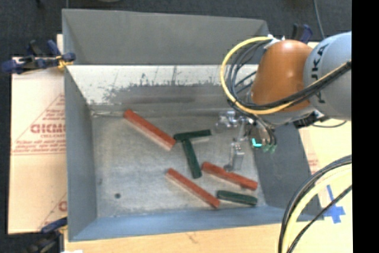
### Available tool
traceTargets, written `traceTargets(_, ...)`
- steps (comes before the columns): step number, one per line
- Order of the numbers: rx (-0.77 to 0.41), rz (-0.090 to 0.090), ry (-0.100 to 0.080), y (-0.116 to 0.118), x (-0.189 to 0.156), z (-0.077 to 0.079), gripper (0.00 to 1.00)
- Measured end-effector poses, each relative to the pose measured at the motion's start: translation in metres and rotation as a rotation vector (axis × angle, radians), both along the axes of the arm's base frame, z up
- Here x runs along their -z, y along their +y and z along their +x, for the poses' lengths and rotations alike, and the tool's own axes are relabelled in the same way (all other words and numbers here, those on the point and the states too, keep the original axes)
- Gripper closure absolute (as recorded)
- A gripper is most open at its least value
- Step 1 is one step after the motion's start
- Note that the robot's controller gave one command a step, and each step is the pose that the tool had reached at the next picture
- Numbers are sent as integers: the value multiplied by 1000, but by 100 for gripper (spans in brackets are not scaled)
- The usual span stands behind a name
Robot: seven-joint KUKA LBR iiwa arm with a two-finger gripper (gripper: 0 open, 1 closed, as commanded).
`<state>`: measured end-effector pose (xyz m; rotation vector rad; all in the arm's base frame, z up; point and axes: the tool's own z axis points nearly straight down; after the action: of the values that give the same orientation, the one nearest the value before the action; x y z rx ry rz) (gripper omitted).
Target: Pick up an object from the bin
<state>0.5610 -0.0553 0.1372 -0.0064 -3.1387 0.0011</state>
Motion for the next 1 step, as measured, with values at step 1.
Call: traceTargets(1, 66, 2, 0, -1, 70, -12, 0)
